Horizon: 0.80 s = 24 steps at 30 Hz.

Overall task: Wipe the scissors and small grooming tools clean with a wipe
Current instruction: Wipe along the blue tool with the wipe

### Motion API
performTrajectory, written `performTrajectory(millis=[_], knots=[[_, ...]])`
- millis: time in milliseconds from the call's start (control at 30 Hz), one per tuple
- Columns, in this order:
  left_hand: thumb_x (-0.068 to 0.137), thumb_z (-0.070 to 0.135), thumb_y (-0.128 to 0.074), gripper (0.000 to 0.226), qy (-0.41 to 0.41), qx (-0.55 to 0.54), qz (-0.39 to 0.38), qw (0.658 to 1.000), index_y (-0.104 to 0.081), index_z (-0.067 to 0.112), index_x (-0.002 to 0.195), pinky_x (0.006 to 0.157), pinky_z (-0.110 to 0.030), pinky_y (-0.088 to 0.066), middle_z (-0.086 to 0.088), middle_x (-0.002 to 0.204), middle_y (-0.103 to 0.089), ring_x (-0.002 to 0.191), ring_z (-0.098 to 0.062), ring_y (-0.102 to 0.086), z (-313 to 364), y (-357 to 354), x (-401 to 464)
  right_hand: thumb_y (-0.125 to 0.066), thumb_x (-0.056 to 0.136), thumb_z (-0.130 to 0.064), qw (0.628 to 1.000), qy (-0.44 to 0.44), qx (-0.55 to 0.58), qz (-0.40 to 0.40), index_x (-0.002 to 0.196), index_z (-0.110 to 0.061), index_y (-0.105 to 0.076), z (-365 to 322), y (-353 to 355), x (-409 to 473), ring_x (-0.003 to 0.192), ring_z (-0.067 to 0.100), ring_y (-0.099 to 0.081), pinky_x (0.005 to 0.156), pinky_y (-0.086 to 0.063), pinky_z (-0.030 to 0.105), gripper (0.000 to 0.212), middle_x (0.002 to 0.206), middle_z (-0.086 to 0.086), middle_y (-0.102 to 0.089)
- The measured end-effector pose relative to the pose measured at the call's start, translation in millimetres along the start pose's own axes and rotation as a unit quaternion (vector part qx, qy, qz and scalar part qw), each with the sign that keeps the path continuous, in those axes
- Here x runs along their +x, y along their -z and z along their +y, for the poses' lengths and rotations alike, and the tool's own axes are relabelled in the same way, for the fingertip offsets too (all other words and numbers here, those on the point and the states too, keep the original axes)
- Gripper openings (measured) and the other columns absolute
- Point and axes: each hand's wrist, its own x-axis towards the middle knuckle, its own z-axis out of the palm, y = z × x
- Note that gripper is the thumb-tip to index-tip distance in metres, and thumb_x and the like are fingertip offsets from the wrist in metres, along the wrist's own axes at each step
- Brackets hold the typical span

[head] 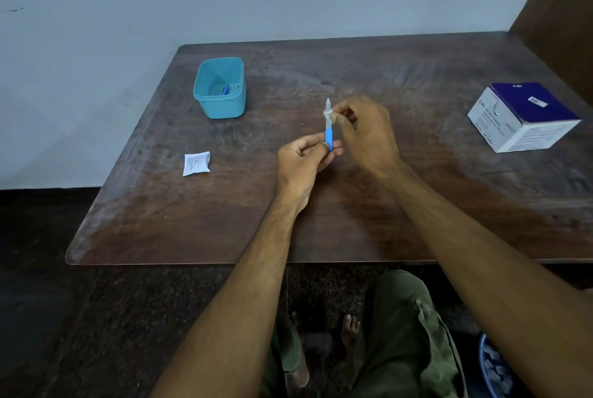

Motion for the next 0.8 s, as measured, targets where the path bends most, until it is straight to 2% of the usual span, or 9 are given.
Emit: performTrajectory(millis=[33, 100, 233, 367, 433, 500, 633, 700, 800], knots=[[0.091, -0.003, -0.056, 0.016, -0.002, -0.005, 0.002, 1.0, -0.068, 0.001, 0.102, 0.069, -0.016, -0.056, -0.01, 0.083, -0.075, 0.081, -0.02, -0.073, -0.3, -0.1, 0.1, -0.061, 0.091, -0.006, 1.0, 0.0, 0.017, -0.008, 0.09, -0.006, -0.068, 0.7, -0.5, -3.2, 0.07, -0.004, -0.059, 0.06, -0.045, 0.006, 0.006, 0.09, 0.004, -0.064], [0.091, -0.003, -0.056, 0.015, -0.007, -0.012, 0.005, 1.0, -0.068, -0.001, 0.101, 0.068, -0.017, -0.056, -0.008, 0.08, -0.075, 0.079, -0.019, -0.073, -0.6, 0.4, 0.1, -0.063, 0.09, -0.008, 0.999, 0.009, 0.022, -0.024, 0.089, -0.008, -0.067, 3.5, -1.4, -10.3, 0.067, -0.003, -0.058, 0.059, -0.04, 0.001, 0.004, 0.089, 0.003, -0.065], [0.092, -0.002, -0.055, 0.016, 0.0, -0.002, 0.006, 1.0, -0.068, -0.002, 0.102, 0.068, -0.017, -0.056, -0.011, 0.08, -0.075, 0.078, -0.02, -0.073, -0.2, -0.2, -0.1, -0.063, 0.089, -0.013, 1.0, 0.012, 0.023, -0.012, 0.088, -0.009, -0.068, 9.1, -1.4, -5.8, 0.074, 0.01, -0.058, 0.065, -0.042, 0.01, 0.006, 0.088, 0.003, -0.067], [0.093, -0.002, -0.054, 0.016, 0.004, 0.002, -0.001, 1.0, -0.068, 0.005, 0.095, 0.067, -0.015, -0.056, -0.008, 0.079, -0.075, 0.075, -0.017, -0.073, 0.2, -0.6, -1.5, -0.063, 0.091, -0.011, 0.999, -0.02, 0.041, 0.024, 0.091, -0.006, -0.069, 6.5, -1.2, 13.4, 0.069, -0.008, -0.055, 0.064, -0.041, 0.002, 0.008, 0.092, -0.002, -0.07], [0.093, -0.002, -0.055, 0.016, 0.001, 0.008, -0.002, 1.0, -0.068, 0.007, 0.097, 0.067, -0.015, -0.056, -0.008, 0.08, -0.075, 0.077, -0.017, -0.073, -0.6, 0.1, -1.4, -0.063, 0.092, -0.011, 0.999, -0.021, 0.031, 0.02, 0.093, -0.005, -0.07, 5.4, -1.1, 17.3, 0.071, -0.005, -0.056, 0.065, -0.041, 0.001, 0.009, 0.095, -0.001, -0.071], [0.092, -0.001, -0.056, 0.016, -0.004, 0.016, 0.002, 1.0, -0.068, 0.005, 0.1, 0.069, -0.016, -0.056, -0.009, 0.082, -0.075, 0.079, -0.018, -0.073, -2.7, 0.0, -0.7, -0.061, 0.092, -0.013, 1.0, -0.005, -0.01, 0.006, 0.09, -0.005, -0.068, 4.9, 0.8, 13.4, 0.075, 0.004, -0.055, 0.067, -0.041, 0.008, 0.01, 0.094, 0.003, -0.069], [0.09, 0.0, -0.062, 0.012, -0.031, 0.047, 0.02, 0.998, -0.071, 0.007, 0.094, 0.074, -0.021, -0.058, -0.009, 0.082, -0.075, 0.079, -0.016, -0.072, -8.2, -3.7, 0.3, -0.058, 0.092, -0.011, 0.992, 0.071, -0.099, -0.036, 0.091, -0.004, -0.068, 4.6, 5.4, -3.7, 0.087, 0.025, -0.058, 0.075, -0.047, 0.038, 0.013, 0.094, 0.012, -0.063], [0.088, 0.004, -0.065, 0.012, -0.067, 0.121, 0.043, 0.99, -0.073, 0.013, 0.087, 0.069, -0.02, -0.055, -0.002, 0.077, -0.075, 0.074, -0.01, -0.071, -12.3, -5.6, 1.5, -0.057, 0.094, -0.016, 0.979, 0.103, -0.16, -0.072, 0.095, -0.003, -0.069, 3.6, 4.0, -9.2, 0.092, 0.033, -0.058, 0.075, -0.047, 0.043, 0.018, 0.098, 0.015, -0.061], [0.085, 0.007, -0.068, 0.009, -0.098, 0.195, 0.076, 0.973, -0.074, 0.014, 0.086, 0.068, -0.023, -0.057, 0.002, 0.076, -0.074, 0.074, -0.008, -0.072, -18.1, -7.9, 2.4, -0.056, 0.094, -0.017, 0.958, 0.131, -0.238, -0.093, 0.097, -0.002, -0.067, 3.1, 1.1, -8.3, 0.095, 0.039, -0.057, 0.075, -0.045, 0.043, 0.018, 0.101, 0.017, -0.059]])
